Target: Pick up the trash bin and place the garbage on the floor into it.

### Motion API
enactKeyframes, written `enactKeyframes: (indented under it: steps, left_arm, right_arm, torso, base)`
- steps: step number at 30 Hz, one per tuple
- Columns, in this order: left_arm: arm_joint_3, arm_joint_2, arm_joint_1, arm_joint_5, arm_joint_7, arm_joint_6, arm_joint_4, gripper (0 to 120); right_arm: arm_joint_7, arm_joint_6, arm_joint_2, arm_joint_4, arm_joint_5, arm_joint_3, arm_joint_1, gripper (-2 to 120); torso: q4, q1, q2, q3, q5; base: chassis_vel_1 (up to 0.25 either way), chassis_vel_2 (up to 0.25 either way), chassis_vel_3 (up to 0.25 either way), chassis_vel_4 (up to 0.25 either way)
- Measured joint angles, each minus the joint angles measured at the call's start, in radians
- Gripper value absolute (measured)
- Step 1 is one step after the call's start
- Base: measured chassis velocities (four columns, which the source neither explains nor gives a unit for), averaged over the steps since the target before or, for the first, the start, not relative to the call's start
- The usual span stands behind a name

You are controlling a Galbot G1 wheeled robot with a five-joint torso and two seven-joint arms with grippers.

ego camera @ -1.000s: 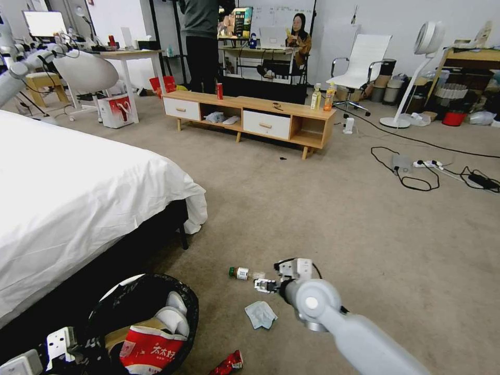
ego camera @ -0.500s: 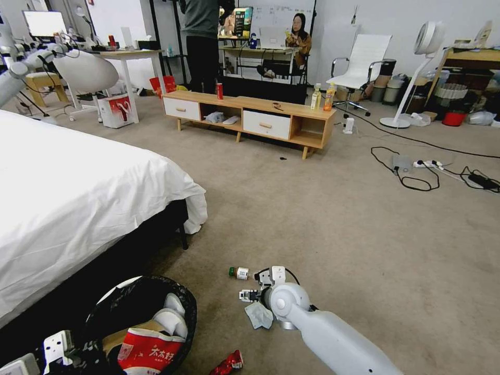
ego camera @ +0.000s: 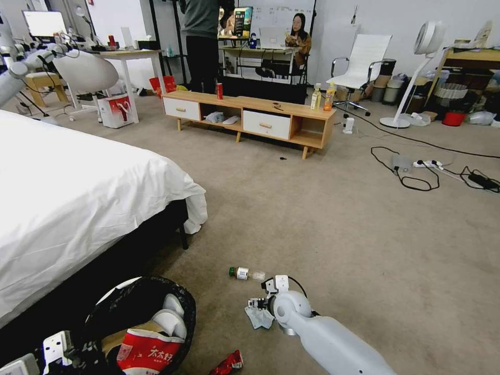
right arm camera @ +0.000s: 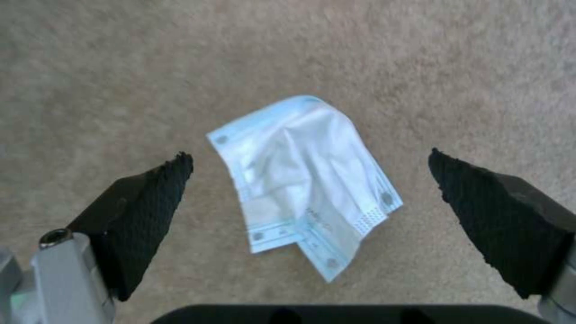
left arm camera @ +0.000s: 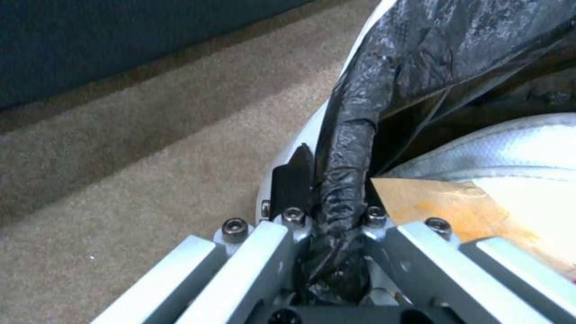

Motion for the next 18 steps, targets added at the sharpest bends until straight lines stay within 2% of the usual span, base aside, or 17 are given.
enactKeyframes:
  steps: [8,18]
  left_arm:
    - [0.0,0.004,0.003,-0.001,0.001,0.0,0.001,1]
    - [-0.002,0.007,0.006,-0.006,0.003,0.0,0.004,1]
  right_arm:
    - [-0.033,0.018,0.026,-0.084,-0.035,-0.015,0.005,99]
    - [-0.1,0.056,0.086,-0.21,-0.08,-0.032,0.028,89]
  torso:
    - [0.0,0.0,0.0,0.0,0.0001]
    - [0.0001,0.0,0.0,0.0,0.0]
  base:
    - [0.0,0.0,0.0,0.0]
    - [0.0,0.0,0.0,0.0]
